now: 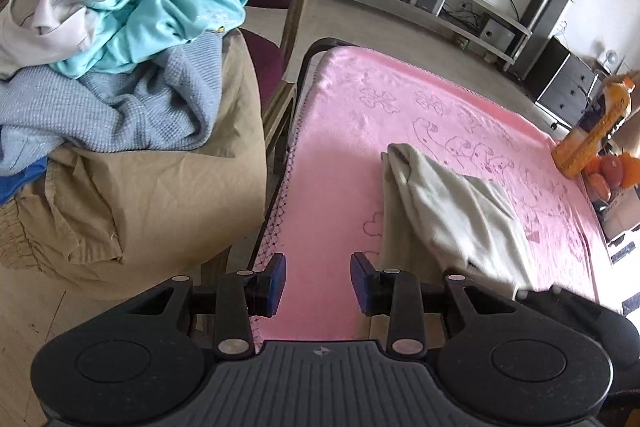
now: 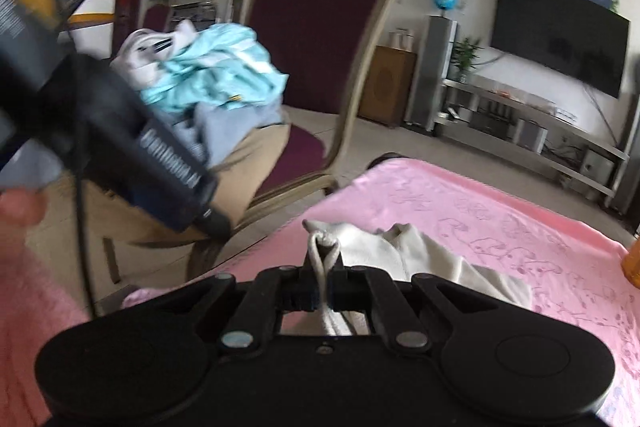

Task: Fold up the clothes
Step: 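Lift the edge with the right gripper and fold the sweatshirt in half, then open the right gripper and withdraw both grippers from the folded bundle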

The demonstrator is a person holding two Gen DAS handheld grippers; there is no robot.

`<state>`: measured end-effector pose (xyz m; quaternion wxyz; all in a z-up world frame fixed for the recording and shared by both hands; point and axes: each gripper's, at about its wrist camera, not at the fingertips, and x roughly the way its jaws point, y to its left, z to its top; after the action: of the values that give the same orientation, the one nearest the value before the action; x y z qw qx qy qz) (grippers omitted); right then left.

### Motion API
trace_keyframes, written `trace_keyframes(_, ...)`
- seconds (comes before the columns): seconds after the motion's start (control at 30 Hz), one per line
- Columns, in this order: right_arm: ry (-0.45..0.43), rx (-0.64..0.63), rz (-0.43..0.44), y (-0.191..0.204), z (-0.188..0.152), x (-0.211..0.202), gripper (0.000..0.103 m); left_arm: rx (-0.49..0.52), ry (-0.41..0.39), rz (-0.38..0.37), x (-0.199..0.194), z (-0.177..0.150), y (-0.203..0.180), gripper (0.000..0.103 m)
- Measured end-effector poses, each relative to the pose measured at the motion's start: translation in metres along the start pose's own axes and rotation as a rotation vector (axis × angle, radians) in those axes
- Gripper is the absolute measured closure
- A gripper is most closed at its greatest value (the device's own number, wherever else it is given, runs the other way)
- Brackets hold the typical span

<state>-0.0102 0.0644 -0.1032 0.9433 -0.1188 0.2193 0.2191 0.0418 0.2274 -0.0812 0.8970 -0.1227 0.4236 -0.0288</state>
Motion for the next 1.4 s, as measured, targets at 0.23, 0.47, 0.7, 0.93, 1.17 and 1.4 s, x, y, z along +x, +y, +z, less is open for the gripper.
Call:
trace_keyframes(0.23,0.037,-0.088,0.058,0.006,-0.013,0.005,0.099,0.006,0.006,0.000,0.001,0.000,-0.002,0.069)
trace_keyframes(0.47,0.200,-0.176,0.264,-0.004,-0.029,-0.004,0.071,0.012,0.017,0.006,0.003,0.000,0.000,0.069)
trace_keyframes(0.7,0.220,0.237,0.247,-0.087,-0.028,-0.060,0.057,0.094,0.012,-0.027,0.003,-0.003,-0.017,0.080)
trace_keyframes(0.93,0.269,0.497,0.050,-0.144,-0.050,-0.055,0.083,0.332,0.090,-0.143,0.028,-0.026,-0.088,0.085)
trace_keyframes(1.17,0.447,0.208,0.021,-0.113,-0.088,-0.034,0.082,0.628,0.263,0.050,0.066,-0.070,-0.124,0.085)
trace_keyframes(1.4,0.436,0.280,0.009,-0.141,-0.084,-0.073,0.081,0.538,0.171,-0.024,0.027,-0.061,-0.104,0.084)
